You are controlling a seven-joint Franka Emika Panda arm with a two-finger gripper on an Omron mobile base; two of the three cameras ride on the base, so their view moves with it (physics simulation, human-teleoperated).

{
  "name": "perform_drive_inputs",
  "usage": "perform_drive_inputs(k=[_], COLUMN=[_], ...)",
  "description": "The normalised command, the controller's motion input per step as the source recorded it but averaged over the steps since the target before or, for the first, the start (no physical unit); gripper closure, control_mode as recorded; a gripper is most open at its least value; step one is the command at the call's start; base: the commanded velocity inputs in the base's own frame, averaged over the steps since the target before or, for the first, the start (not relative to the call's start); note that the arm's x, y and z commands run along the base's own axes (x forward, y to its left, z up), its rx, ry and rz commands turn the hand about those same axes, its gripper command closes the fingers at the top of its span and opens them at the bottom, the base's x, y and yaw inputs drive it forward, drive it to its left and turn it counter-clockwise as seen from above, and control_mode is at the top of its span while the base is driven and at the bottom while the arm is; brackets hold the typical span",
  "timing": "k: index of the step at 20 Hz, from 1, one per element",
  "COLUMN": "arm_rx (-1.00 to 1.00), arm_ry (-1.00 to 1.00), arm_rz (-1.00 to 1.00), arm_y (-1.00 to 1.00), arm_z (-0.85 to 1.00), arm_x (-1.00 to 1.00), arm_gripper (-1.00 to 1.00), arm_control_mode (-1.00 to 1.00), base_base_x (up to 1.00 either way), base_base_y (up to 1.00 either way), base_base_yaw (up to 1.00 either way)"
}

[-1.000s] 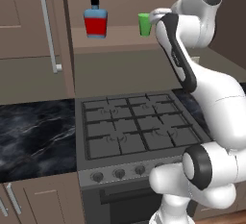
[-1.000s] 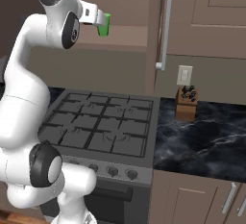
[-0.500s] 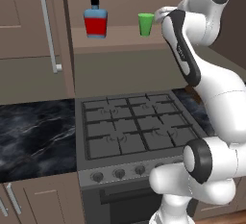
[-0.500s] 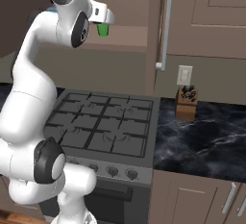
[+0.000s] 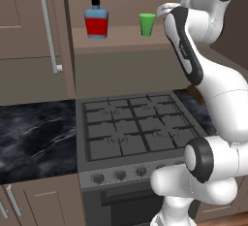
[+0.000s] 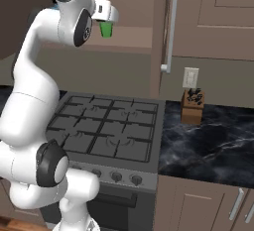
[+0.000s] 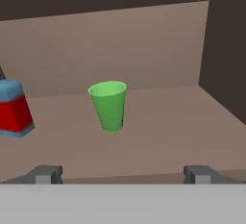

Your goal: Open the cabinet directly in front. Then move the liquor and the cup to the dining counter with the jar on it.

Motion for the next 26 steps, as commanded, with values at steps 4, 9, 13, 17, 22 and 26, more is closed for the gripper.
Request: perform_drive_inputs(k=[4,9,13,17,22,26], arm_rx=[0.00,0.00,0.00,0.00,0.00,0.00], arm_ry=[0.00,0.00,0.00,0.00,0.01,0.02], arm_rz=[0.00,0.00,0.00,0.00,0.00,0.00], arm_y=[0.00,0.00,0.00,-0.01,-0.02,-0.08], arm_z=[0.00,0.00,0.00,0.00,0.00,0.00], arm_x=[0.05,0.29,0.37,0.31,0.46,0.47], arm_gripper=[-1.00,-1.00,-1.00,-1.00,-1.00,-1.00], arm_control_mode=[-1.00,-1.00,-1.00,-1.00,-1.00,-1.00], base_base_x=[0.00,0.00,0.00,0.00,0.00,0.00], base_base_y=[0.00,0.00,0.00,0.00,0.00,0.00], base_base_yaw=[0.00,0.00,0.00,0.00,0.00,0.00])
